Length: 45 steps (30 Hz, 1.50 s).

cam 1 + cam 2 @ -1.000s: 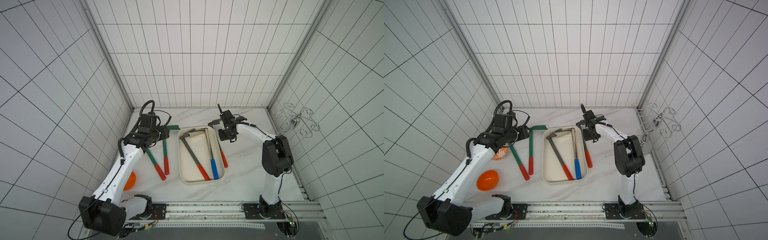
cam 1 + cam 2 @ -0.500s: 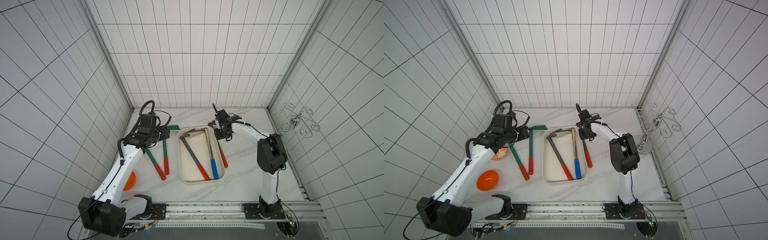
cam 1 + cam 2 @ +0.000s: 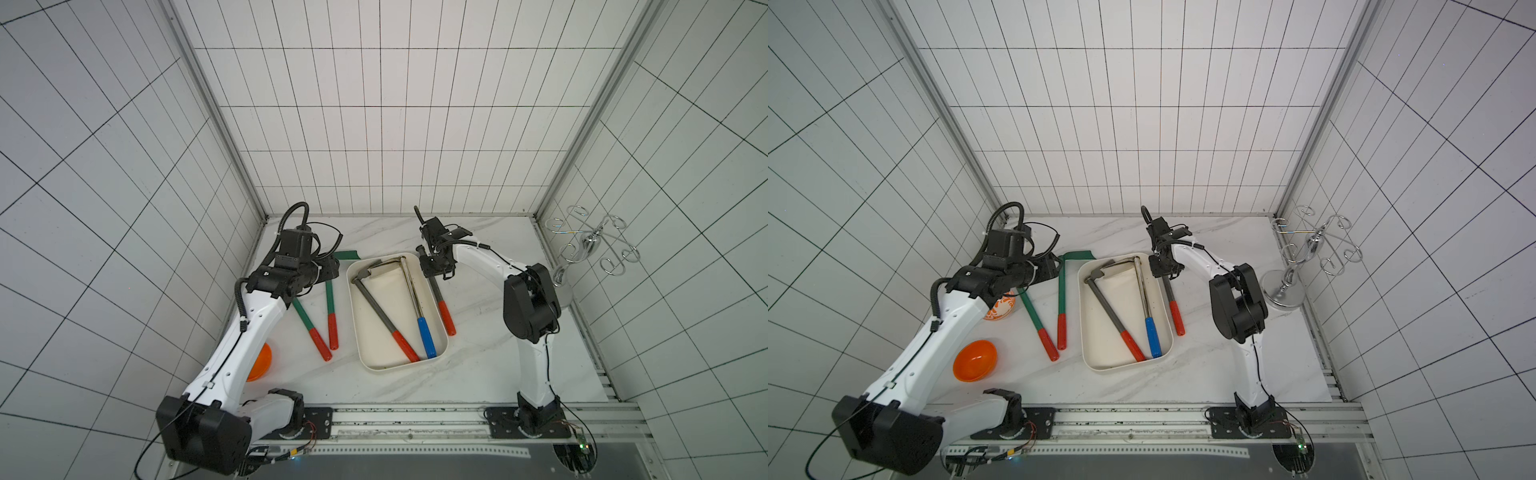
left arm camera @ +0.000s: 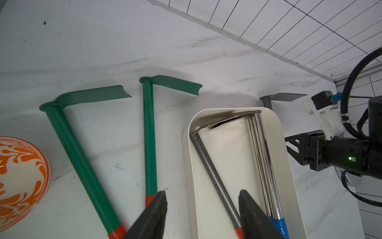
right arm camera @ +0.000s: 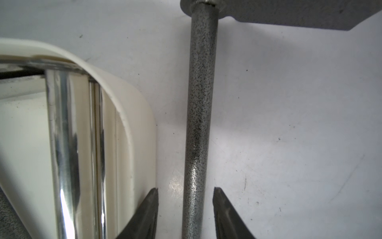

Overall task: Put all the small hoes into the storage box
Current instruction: Pick up the hoe from the center of the board.

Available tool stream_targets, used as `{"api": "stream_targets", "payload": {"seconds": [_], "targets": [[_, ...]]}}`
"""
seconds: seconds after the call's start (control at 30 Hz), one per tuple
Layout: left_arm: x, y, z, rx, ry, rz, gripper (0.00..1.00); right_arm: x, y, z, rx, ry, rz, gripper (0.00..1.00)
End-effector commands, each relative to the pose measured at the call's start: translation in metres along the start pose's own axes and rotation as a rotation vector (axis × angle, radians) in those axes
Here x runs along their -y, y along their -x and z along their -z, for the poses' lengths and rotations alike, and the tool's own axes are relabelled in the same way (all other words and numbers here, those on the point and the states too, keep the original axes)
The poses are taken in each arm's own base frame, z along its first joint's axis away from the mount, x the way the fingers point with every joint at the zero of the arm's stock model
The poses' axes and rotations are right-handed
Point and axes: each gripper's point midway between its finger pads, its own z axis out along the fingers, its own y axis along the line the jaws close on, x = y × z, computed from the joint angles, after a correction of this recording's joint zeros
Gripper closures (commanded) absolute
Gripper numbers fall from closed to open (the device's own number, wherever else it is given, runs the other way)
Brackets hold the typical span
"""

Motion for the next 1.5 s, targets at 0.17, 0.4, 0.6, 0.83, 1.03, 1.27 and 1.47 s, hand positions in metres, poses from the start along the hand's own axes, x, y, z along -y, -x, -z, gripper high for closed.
{"api": "stream_targets", "payload": {"seconds": [0.17,0.4,0.6,0.83,1.03,1.27,1.47], "targets": [[-0.002,0.001,0.006,0.02,-0.004,-0.012,0.42,0.017,0.023,0.017,0.048,-0.09,0.024,0.52],[-0.002,0.001,0.006,0.016,-0.002,-0.012,0.42,0.016,0.021,0.003,0.019,-0.091,0.039,0.5],[-0.003,0.0,0.006,0.013,0.005,-0.013,0.42,0.017,0.02,-0.01,-0.01,-0.104,0.053,0.48],[-0.003,0.001,0.005,0.011,0.007,-0.012,0.42,0.017,0.023,-0.018,-0.019,-0.105,0.066,0.48],[-0.003,0.0,0.005,0.009,0.007,-0.013,0.41,0.013,0.022,-0.027,-0.037,-0.086,0.077,0.48],[-0.004,0.001,0.006,0.013,0.007,-0.015,0.41,0.011,0.02,-0.036,-0.052,-0.079,0.084,0.48],[-0.004,0.001,0.008,0.017,0.007,-0.017,0.41,0.019,0.014,-0.045,-0.079,-0.07,0.07,0.5]]}}
